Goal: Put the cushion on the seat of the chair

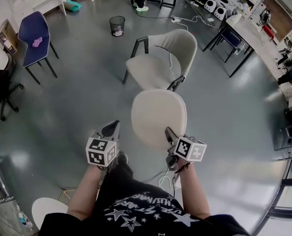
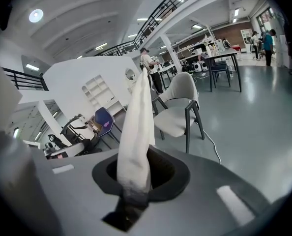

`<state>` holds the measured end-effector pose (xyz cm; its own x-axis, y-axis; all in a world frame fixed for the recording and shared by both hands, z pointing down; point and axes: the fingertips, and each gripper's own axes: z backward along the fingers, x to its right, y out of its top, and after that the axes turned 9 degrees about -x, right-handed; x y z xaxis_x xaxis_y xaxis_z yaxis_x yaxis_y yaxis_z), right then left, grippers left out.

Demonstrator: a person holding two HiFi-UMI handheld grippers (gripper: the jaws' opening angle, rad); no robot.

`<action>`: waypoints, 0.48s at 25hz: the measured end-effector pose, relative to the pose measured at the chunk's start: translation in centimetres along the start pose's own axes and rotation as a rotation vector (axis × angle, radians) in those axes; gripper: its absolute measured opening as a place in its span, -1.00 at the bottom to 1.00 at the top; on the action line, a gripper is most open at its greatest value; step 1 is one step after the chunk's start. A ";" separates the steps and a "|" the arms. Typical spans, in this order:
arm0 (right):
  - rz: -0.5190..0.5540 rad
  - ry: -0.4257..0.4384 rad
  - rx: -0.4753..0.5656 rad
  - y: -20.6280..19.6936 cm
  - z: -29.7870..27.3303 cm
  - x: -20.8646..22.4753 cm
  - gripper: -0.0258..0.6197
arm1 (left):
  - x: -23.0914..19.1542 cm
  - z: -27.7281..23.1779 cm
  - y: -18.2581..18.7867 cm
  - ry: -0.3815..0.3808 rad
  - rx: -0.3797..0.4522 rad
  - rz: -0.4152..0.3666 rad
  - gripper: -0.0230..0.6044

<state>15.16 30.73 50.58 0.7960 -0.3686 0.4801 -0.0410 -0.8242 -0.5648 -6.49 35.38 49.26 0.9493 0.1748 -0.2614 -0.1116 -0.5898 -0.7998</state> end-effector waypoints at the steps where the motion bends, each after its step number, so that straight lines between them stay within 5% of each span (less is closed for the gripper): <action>1: -0.006 -0.005 -0.002 0.7 -0.8 -0.2 -0.75 | -1.0 -0.1 0.4 0.005 0.004 0.012 -0.90; 12: -0.025 -0.049 -0.043 3.7 -7.5 -4.0 -0.75 | -8.6 -2.0 2.5 -0.029 -0.032 0.005 -0.90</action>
<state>7.32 25.88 51.58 0.8257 -0.3269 0.4598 -0.0455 -0.8509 -0.5233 -14.32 30.78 50.59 0.9398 0.1944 -0.2809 -0.1060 -0.6157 -0.7808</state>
